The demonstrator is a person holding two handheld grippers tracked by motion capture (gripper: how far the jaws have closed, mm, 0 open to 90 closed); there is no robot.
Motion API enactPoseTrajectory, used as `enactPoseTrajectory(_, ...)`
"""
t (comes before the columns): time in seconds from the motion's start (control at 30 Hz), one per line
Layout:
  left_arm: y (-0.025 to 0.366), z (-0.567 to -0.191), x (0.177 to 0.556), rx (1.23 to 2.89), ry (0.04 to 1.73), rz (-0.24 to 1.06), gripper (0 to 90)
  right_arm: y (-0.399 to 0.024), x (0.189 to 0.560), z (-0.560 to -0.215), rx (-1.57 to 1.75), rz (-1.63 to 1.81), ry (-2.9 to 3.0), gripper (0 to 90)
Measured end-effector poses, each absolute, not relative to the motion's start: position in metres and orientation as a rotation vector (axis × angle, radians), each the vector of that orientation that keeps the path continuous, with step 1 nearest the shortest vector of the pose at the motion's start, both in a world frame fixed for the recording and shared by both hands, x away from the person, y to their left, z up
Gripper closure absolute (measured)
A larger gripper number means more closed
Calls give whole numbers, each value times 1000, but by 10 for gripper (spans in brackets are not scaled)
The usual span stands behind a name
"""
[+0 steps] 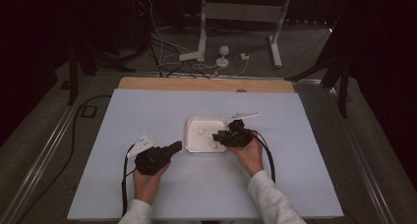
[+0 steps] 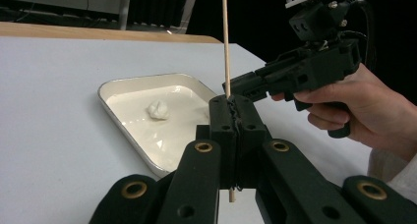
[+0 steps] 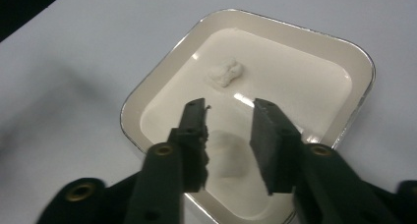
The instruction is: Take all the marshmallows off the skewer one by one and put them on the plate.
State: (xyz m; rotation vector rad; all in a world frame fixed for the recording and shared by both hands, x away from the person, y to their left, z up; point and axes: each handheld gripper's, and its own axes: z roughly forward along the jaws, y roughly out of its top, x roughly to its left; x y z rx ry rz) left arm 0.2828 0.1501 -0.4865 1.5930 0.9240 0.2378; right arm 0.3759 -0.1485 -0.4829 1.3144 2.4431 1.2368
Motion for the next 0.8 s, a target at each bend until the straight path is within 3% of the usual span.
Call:
enactPoseTrajectory(0.13,150,-482,284,1593,919,246,900,-151,376,-482,1342,1268,2444,403)
enactPoseTrajectory(0.47,149,-476,287,1572,922,252,900,-158,354,-471,1241,1364,2357,16)
enactPoseTrajectory(0.8,143,-470,292,1567,934,262,900,-174,339,-463,1204,1387,2314,0)
